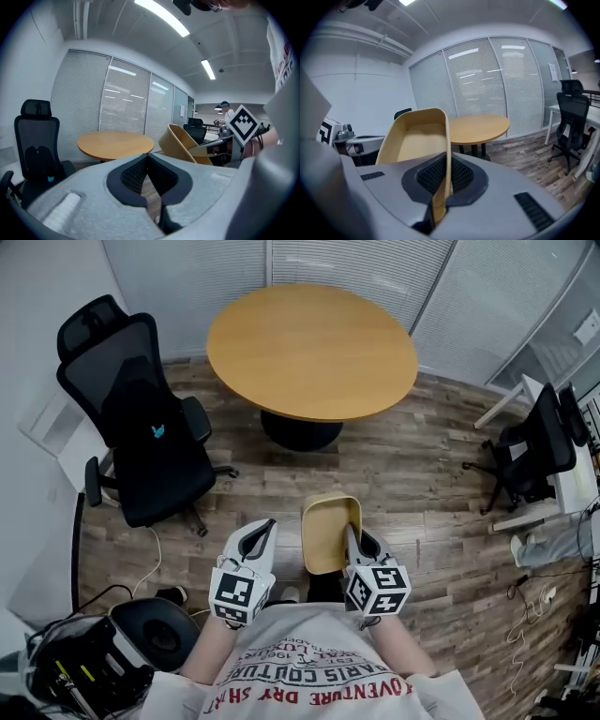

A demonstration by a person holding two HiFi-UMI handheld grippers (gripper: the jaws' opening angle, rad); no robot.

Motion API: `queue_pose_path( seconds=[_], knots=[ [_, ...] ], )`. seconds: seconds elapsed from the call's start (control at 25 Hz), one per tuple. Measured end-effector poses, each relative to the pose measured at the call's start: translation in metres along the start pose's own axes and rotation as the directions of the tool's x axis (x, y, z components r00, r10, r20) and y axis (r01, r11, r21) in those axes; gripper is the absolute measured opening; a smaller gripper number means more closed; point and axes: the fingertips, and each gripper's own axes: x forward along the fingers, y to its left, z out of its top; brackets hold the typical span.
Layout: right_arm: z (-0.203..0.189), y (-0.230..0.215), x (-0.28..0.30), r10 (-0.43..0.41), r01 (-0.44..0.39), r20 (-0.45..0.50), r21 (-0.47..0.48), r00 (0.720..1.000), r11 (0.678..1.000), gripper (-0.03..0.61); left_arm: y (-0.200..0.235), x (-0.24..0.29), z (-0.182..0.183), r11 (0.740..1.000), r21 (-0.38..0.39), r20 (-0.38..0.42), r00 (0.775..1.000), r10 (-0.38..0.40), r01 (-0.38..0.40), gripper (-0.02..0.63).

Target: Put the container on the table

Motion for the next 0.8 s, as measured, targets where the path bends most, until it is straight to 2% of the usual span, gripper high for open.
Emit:
queue_pose_path(
  seconds=[0.28,0.44,0.64,0.8],
  knots=[
    [0.044,-0.050,0.081,0.044,-0.044,0.000,-0.009,0.999,0.999,0.011,0.031,0.087,0.027,0.999,0.029,0.005,0.999,0.043,-0.043,-0.002],
    [0.084,-0.085,0.130,0.080,-0.081,-0.009,-0.061,0.997,0.995,0.011,0.043,0.152,0.053,0.998,0.045,0.008,0.999,0.050,-0.051,-0.002],
    [0.139,-0.131,0.192,0.112,-0.113,-0.006,-0.076,0.994,0.991,0.011,0.072,0.233,0.088,0.995,0.020,0.027,0.995,0.096,-0.097,-0.002],
    [0.161,-0.168,0.233,0.130,-0.131,-0.024,-0.074,0.991,0.989,0.011,0.086,0.284,0.103,0.992,0.009,0.031,0.991,0.129,-0.129,-0.002]
  ],
)
